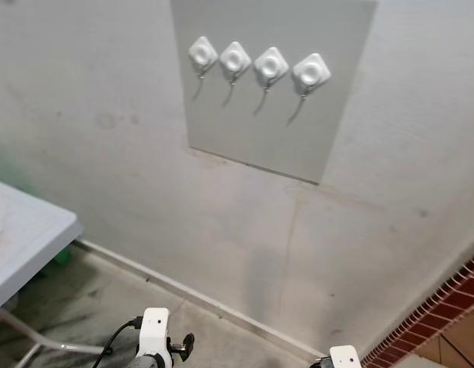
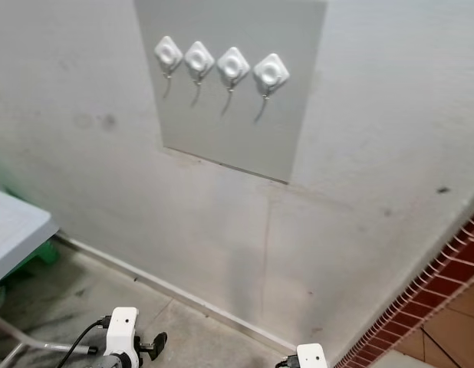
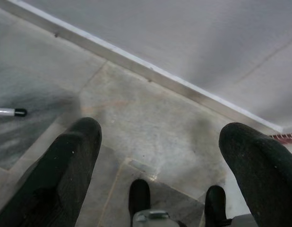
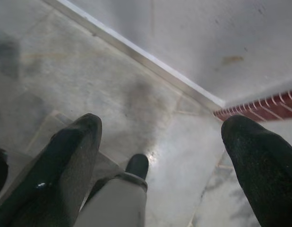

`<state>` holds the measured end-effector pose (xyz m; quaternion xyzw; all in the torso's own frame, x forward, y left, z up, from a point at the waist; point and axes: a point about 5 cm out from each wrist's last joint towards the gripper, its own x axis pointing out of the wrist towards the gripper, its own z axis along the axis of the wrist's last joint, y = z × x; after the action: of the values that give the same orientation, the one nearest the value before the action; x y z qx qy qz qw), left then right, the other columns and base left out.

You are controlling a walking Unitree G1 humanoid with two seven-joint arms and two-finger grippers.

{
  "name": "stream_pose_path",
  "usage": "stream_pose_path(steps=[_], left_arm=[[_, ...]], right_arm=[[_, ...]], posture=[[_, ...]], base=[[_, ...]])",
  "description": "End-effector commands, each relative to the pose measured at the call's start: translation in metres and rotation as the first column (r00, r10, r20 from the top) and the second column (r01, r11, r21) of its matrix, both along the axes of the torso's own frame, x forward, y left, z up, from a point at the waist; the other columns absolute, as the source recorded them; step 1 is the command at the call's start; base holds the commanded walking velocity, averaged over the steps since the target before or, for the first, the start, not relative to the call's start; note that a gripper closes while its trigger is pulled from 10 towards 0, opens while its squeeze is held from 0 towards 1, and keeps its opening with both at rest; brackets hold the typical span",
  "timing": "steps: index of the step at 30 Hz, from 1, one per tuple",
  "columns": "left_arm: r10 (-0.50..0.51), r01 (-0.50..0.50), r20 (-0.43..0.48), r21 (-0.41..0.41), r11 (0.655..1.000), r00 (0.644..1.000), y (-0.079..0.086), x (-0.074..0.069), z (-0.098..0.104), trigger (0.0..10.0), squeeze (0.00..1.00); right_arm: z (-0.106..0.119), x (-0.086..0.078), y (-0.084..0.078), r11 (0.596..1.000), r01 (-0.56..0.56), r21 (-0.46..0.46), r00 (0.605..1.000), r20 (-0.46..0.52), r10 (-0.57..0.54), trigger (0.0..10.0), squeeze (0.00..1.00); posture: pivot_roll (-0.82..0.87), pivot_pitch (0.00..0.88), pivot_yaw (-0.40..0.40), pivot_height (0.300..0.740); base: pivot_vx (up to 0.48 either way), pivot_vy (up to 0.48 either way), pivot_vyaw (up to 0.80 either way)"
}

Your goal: Hang keys on a hook

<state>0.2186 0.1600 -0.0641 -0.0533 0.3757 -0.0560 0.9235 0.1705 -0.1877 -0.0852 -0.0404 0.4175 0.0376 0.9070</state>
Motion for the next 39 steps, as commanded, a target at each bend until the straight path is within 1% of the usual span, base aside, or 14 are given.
stream_pose_path(steps=[1,3,11,39], left_arm=[[0.007,-0.007,-0.009,0.001,1.000,1.000,0.0015,-0.0012,-0.0008,10.0,0.00],[0.008,-0.008,-0.010,-0.001,1.000,1.000,0.0015,-0.0010,-0.0008,10.0,0.00],[0.006,-0.006,-0.007,0.001,1.000,1.000,0.0008,-0.0002,-0.0004,10.0,0.00],[0.013,-0.013,-0.013,0.013,1.000,1.000,0.0016,-0.0028,-0.0019,10.0,0.00]], right_arm=[[0.0002,0.0007,0.0001,1.000,-0.003,-0.009,1.000,-0.001,0.003,10.0,0.00],[0.0003,0.0009,0.0001,1.000,-0.003,-0.008,1.000,0.000,0.003,10.0,0.00],[0.0009,0.0020,-0.0009,1.000,-0.003,-0.007,1.000,0.003,0.003,10.0,0.00],[0.0013,0.0022,-0.0030,1.000,-0.005,-0.011,1.000,0.003,0.005,10.0,0.00]], posture=[[-0.03,0.000,0.029,0.740],[-0.03,0.000,0.029,0.740],[-0.03,0.000,0.026,0.740],[-0.02,0.000,0.018,0.740]], base=[[0.000,0.000,0.80],[0.000,0.178,0.80],[0.000,0.434,0.80],[0.000,0.000,0.80]])
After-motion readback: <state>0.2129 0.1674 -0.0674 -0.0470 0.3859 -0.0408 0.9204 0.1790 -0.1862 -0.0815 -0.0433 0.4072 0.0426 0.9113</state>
